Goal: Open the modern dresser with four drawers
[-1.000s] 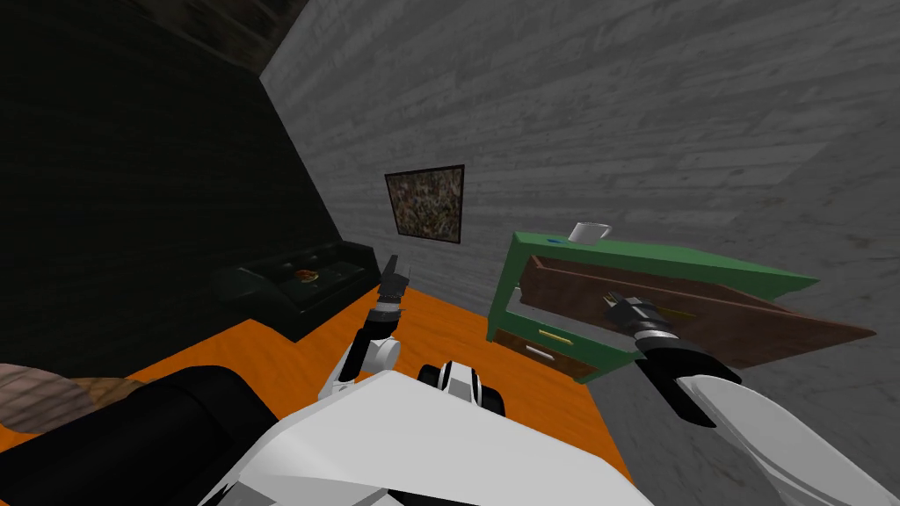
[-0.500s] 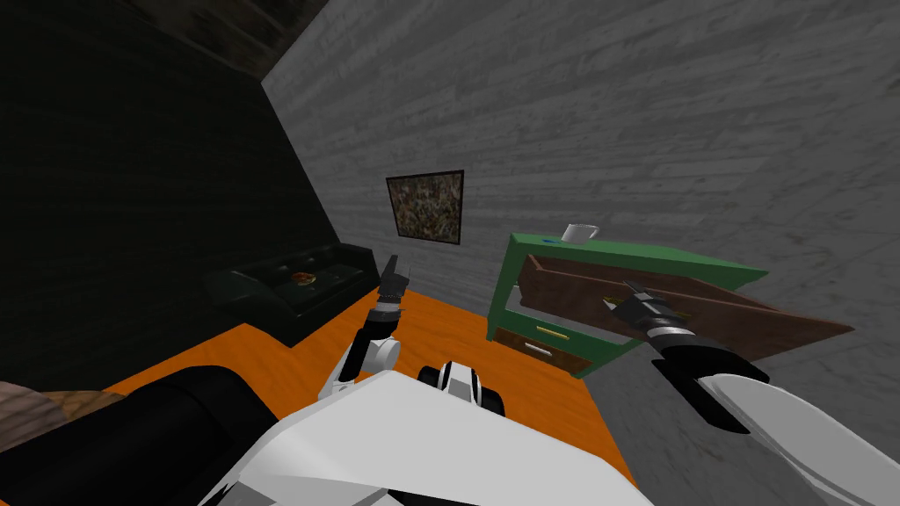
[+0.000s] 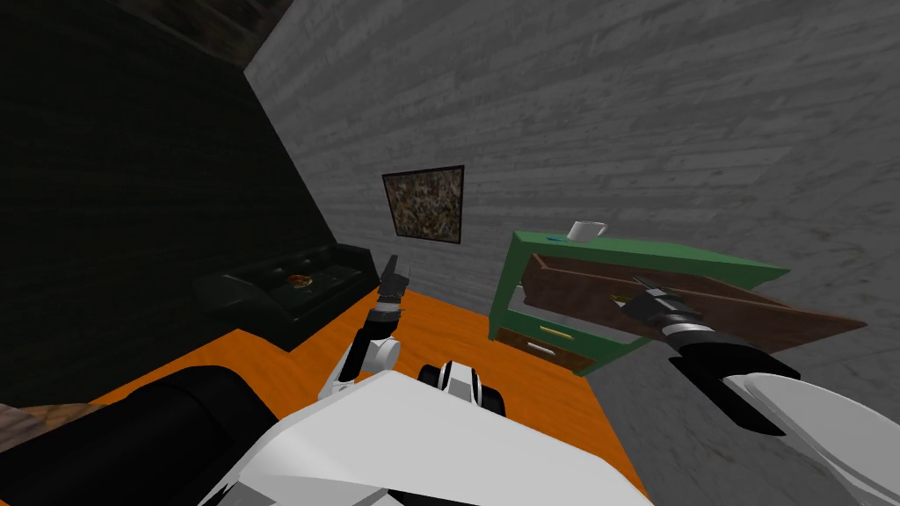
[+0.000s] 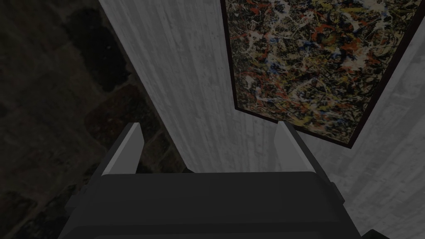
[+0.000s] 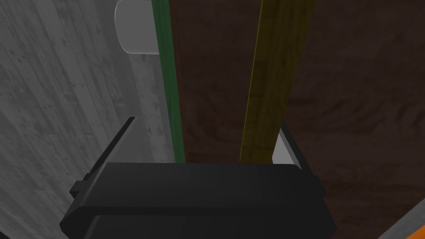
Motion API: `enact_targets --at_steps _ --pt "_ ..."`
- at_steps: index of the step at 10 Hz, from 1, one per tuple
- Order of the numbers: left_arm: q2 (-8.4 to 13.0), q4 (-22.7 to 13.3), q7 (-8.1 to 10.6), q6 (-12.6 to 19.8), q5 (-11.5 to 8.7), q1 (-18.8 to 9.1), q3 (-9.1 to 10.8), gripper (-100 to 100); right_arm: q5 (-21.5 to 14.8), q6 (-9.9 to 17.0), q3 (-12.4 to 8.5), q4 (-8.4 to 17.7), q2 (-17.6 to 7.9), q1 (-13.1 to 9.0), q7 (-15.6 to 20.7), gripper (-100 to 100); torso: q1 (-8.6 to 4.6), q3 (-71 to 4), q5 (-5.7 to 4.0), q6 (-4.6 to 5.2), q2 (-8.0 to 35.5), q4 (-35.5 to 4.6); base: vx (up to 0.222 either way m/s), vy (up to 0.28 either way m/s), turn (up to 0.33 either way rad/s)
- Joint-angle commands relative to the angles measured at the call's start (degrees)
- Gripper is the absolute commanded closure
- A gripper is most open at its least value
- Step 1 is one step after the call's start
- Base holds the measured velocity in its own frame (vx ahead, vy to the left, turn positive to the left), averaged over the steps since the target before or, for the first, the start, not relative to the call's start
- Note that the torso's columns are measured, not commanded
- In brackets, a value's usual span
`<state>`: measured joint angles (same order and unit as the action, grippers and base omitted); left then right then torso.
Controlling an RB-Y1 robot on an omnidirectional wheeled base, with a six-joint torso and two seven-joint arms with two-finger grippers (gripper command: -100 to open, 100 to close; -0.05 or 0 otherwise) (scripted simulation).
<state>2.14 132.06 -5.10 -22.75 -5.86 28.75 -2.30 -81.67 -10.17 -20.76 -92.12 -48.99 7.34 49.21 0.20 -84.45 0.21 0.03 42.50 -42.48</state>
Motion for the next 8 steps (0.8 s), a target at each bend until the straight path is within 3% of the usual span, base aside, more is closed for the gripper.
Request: enact_targets --at_steps 1,2,3,8 --pt "0.00 0.00 0.00 0.00 0.00 0.00 0.00 0 -0.36 1.16 0.27 -0.74 -2.52 0.64 -3.38 -100 -0.01 0.04 0.02 -0.08 0.07 -0.04 0.005 0.015 -0.008" --pt "0.00 0.00 0.00 0.00 0.00 0.00 0.00 0 -0.25 0.81 0.38 -0.51 -1.43 0.82 -2.32 -100 0.04 0.06 0.08 -0.03 0.10 -0.10 0.006 0.005 -0.005" --pt "0.00 0.00 0.00 0.00 0.00 -0.01 0.00 0 -0.22 0.70 0.39 -0.42 -1.44 0.88 -2.39 0 0.05 0.06 0.03 -0.04 0.08 -0.04 0.000 0.000 0.000" --pt "0.00 0.00 0.00 0.00 0.00 -0.01 0.00 0 -0.26 0.54 0.64 -0.14 -1.27 1.18 -2.37 0 -0.09 -0.08 -0.13 -0.04 -0.15 0.13 0.000 0.000 0.000"
